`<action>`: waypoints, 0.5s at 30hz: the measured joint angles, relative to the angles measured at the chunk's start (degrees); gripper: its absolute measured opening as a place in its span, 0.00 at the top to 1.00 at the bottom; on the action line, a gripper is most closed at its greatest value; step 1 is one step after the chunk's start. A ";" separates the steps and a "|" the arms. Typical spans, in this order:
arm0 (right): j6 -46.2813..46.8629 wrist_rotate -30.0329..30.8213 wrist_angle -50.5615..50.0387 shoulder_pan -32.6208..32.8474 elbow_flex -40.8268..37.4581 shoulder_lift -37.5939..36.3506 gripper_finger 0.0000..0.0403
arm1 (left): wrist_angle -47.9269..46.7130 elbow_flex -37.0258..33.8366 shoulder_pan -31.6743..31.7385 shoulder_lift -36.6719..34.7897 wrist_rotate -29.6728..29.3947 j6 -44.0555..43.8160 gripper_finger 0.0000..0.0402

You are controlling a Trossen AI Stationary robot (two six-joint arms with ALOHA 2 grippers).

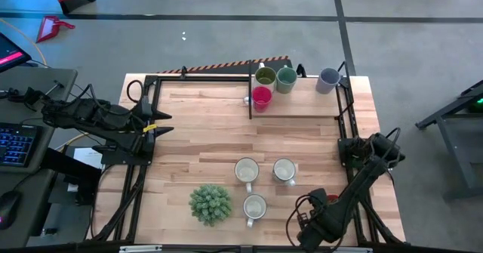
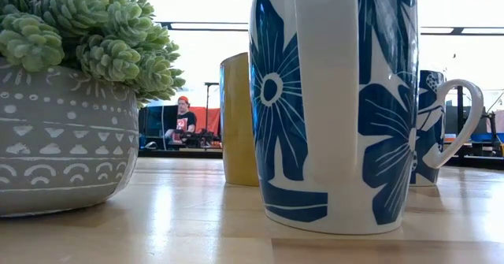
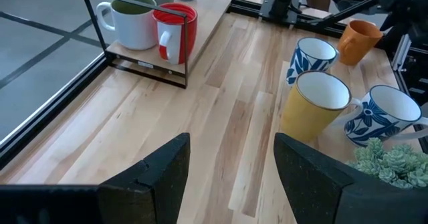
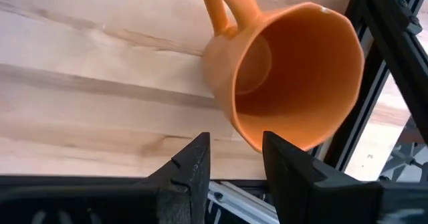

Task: Place coffee mugs
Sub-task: Put the orange mug on the shelf

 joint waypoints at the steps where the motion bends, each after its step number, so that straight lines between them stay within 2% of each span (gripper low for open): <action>1: 0.35 0.00 -0.02 -0.11 0.00 0.34 0.72 | 0.07 0.00 0.00 0.00 0.00 0.00 0.49; 15: 2.94 -1.32 -0.24 -1.83 0.04 5.58 0.72 | 0.21 0.00 -0.01 -0.01 0.00 0.02 0.49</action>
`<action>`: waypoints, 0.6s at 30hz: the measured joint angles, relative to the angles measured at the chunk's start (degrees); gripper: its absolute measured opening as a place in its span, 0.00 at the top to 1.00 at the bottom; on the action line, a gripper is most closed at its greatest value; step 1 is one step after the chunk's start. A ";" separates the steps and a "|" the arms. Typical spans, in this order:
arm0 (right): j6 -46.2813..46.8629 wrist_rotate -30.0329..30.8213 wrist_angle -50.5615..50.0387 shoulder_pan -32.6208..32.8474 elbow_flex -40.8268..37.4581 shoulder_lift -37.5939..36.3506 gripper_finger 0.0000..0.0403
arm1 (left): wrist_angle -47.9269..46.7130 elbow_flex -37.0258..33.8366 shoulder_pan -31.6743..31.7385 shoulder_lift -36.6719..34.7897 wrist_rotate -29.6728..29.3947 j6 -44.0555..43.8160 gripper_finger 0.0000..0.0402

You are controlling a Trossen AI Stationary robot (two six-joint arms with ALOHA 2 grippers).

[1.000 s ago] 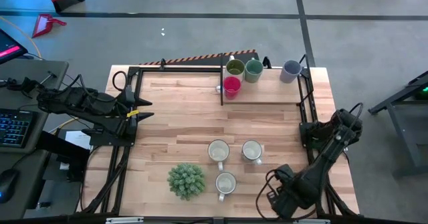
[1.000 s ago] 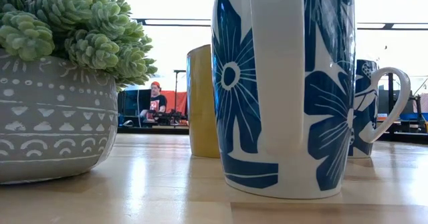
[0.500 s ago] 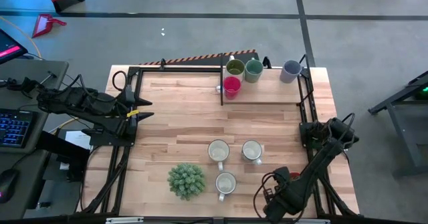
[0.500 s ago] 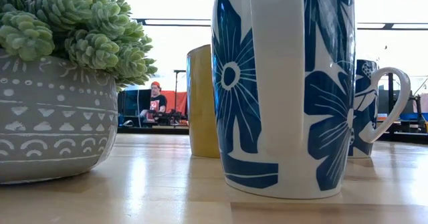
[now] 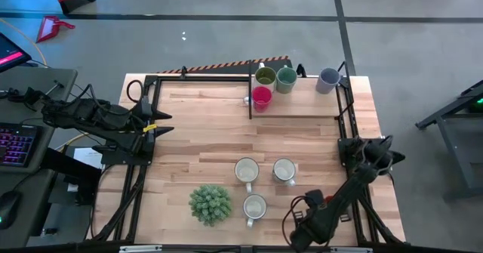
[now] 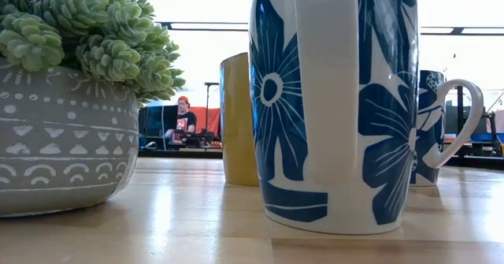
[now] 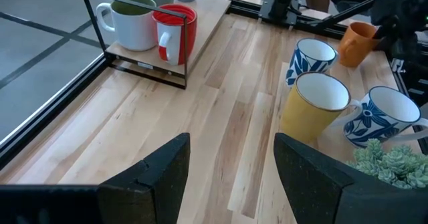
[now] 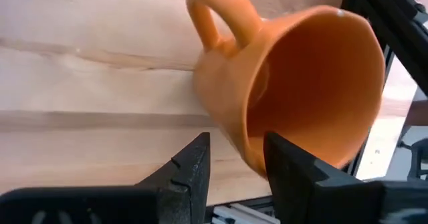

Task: Place coffee mugs
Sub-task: Put the orange mug on the shelf

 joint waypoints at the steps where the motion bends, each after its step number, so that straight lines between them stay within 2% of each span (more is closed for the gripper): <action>1: 0.07 0.05 -0.01 -0.21 0.00 0.32 0.72 | 0.00 0.00 0.01 0.01 0.00 0.00 0.49; 8: -1.10 0.26 0.30 -1.89 0.00 2.00 0.72 | 0.00 0.00 0.00 0.01 0.00 0.00 0.49; 18: -1.98 4.35 3.14 -2.76 0.02 1.98 0.72 | 0.00 0.00 0.00 0.01 0.00 0.02 0.49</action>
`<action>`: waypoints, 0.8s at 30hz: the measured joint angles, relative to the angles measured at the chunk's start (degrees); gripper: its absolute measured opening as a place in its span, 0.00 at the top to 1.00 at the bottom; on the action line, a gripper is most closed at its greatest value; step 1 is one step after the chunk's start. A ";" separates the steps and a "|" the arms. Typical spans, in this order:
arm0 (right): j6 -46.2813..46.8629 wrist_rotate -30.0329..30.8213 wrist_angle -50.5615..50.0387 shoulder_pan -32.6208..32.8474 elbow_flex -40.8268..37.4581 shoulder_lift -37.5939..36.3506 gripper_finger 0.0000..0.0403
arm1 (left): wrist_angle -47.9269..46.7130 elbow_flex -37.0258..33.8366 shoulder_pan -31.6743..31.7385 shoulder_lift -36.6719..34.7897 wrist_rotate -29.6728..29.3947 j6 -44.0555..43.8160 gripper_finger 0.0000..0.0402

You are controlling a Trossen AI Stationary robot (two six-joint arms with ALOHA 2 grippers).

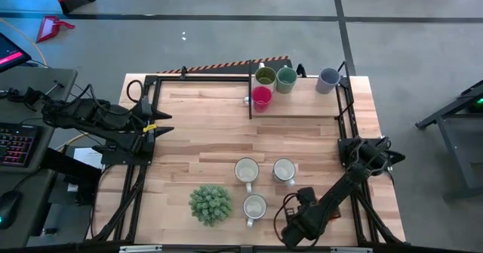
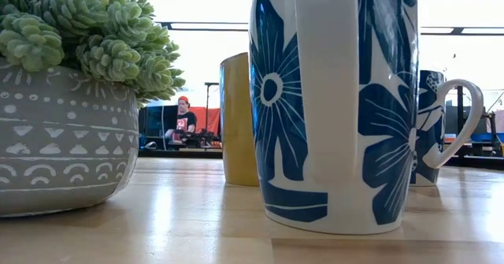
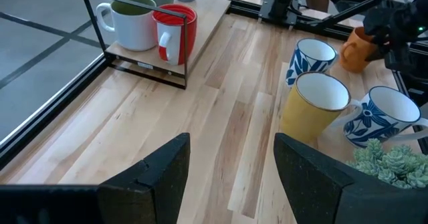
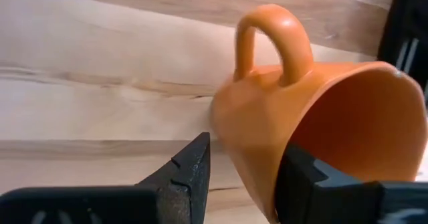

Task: Place coffee mugs
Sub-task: Put the orange mug on the shelf

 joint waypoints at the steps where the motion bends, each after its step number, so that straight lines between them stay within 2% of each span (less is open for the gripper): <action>1: 0.02 0.08 0.38 0.00 0.00 0.00 0.72 | 0.00 0.00 0.00 -0.01 0.00 0.00 0.49; 12: 1.51 2.25 2.90 -2.01 0.00 -0.04 0.72 | 0.00 0.00 0.01 -0.01 0.00 -0.01 0.49; 17: 1.47 7.66 5.96 -4.32 0.00 -0.04 0.72 | 0.00 0.00 0.02 0.00 0.00 -0.02 0.49; 24: -1.05 8.92 2.68 -7.50 0.00 -0.11 0.72 | 0.02 0.00 0.01 -0.02 0.00 -0.07 0.49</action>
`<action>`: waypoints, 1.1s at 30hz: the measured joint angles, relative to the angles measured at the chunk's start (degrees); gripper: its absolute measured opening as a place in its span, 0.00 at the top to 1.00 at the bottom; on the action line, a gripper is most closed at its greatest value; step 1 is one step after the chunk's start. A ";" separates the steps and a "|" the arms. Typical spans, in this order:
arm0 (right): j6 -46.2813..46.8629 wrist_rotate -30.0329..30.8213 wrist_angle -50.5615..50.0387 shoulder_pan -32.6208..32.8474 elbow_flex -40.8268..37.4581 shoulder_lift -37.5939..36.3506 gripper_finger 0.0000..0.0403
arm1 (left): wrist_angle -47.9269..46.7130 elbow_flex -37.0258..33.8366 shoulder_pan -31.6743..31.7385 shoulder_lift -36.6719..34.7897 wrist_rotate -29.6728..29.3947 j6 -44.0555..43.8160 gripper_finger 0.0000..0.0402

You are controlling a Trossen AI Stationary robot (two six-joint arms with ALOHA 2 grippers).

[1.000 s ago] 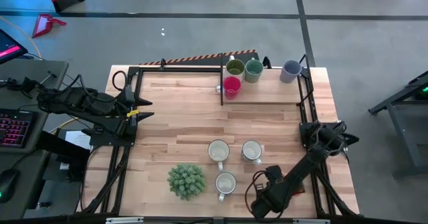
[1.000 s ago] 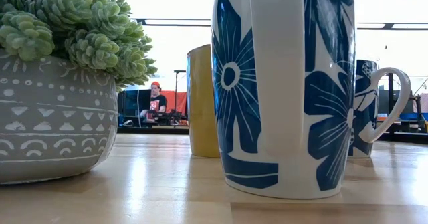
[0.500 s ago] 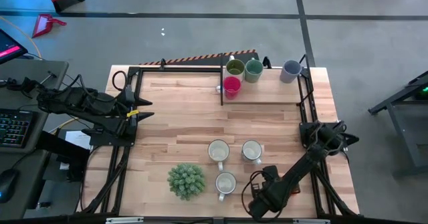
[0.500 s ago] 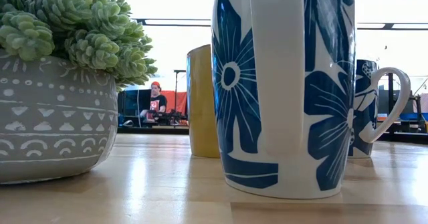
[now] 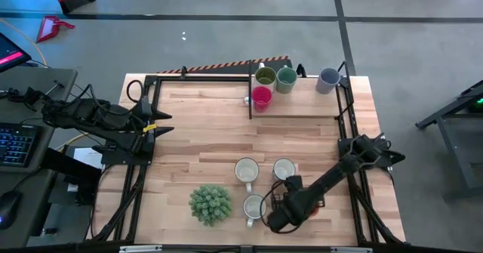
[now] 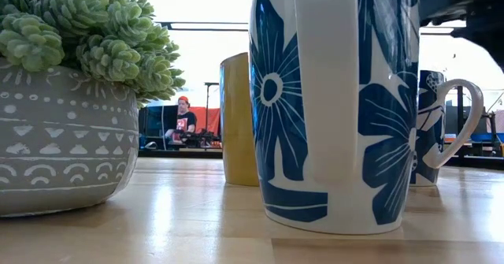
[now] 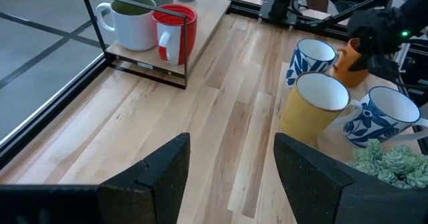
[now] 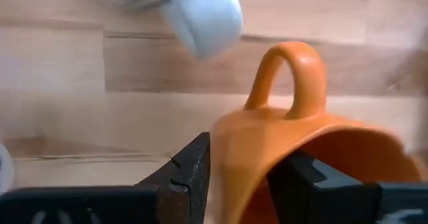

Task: Place coffee mugs
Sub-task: Put the orange mug on the shelf

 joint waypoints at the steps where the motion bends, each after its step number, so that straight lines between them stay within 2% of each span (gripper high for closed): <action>1: -1.78 0.00 -0.26 -0.19 0.00 -0.06 0.72 | 0.00 0.00 -0.01 0.02 0.00 0.00 0.49; 11: -15.26 -1.42 2.83 0.31 0.00 -1.96 0.72 | -0.02 0.00 -0.01 0.02 0.02 0.00 0.49; 16: -17.50 -2.19 4.51 1.85 0.04 -3.06 0.72 | -0.02 0.00 0.00 0.00 0.01 0.02 0.49; 20: -21.74 -6.02 4.99 3.26 0.02 -3.04 0.72 | -0.02 0.00 0.00 0.00 0.00 0.03 0.49; 33: -32.11 -6.76 6.75 5.42 0.02 -2.99 0.72 | -0.02 0.00 -0.01 0.00 0.00 0.00 0.49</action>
